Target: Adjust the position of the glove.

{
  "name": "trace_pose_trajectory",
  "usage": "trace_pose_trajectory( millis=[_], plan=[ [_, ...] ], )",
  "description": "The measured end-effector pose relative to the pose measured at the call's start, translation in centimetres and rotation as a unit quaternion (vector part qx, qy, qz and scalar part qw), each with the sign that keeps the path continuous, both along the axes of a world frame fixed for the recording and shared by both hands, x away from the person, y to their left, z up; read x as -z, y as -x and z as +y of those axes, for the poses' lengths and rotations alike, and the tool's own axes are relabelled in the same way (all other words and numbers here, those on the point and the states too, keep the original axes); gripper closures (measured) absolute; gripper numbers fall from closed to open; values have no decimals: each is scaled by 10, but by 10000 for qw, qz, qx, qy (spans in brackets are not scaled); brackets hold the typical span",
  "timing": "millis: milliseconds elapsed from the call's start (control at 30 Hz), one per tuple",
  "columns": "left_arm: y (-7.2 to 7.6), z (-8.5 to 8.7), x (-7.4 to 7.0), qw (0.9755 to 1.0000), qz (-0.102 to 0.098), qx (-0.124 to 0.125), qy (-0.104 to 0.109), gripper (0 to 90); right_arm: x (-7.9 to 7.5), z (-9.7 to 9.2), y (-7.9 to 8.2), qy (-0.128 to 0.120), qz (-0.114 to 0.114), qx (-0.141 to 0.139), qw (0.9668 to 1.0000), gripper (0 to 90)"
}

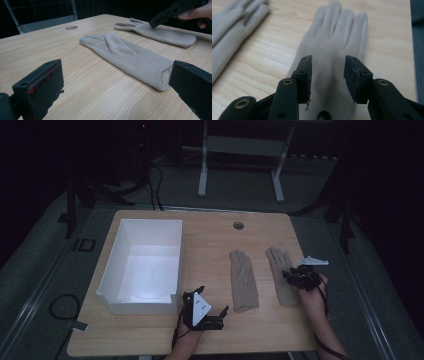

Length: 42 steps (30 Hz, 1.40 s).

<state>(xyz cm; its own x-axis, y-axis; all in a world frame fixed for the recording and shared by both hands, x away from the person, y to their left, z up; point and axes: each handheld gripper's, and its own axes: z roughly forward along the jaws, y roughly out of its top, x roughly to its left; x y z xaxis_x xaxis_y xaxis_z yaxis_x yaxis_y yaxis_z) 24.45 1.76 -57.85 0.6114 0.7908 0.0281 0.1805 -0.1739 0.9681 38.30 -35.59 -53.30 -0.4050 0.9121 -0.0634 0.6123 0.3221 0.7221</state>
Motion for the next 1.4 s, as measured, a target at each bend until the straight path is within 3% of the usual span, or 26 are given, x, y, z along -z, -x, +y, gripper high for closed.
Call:
trace_pose_trajectory(
  millis=[100,267,400,667,733,767,800,833,867,967,1067,1267,1400],
  plan=[
    [0,0,0,10000,8,1,1,1,-7,-7,-2,200,-122,-423,9988,590],
    [0,0,0,10000,4,-3,-3,1,-9,-14,-5,130,-272,-994,9946,586],
    [0,0,0,10000,15,-5,12,1,-5,-15,-7,166,-269,-1083,9936,555],
    [0,1,0,10000,15,-2,10,1,22,-16,-13,-37,-60,-862,9963,524],
    [0,1,0,10000,18,-4,19,1,26,-16,-11,-87,-161,-836,9963,618],
    [0,1,0,10000,19,-2,16,1,26,-16,-11,-87,-161,-836,9963,618],
    [0,0,0,10000,17,1,10,1,26,-14,-8,-89,-203,-796,9966,731],
    [0,0,0,10000,17,1,10,1,26,-14,-8,-89,-203,-796,9966,731],
    [0,0,0,10000,14,2,5,1,25,-12,-7,-113,-174,-721,9972,806],
    [0,0,0,10000,26,-3,20,1,23,-9,-6,-109,-165,-545,9983,827],
    [0,0,0,10000,27,-9,26,1,11,-2,-4,-257,-231,-264,9991,831],
    [0,0,0,10000,21,-14,16,1,-15,9,1,-369,-483,-96,9981,832],
    [0,0,0,10000,23,-19,20,1,-36,21,6,-741,-760,-29,9943,831]
  ],
)
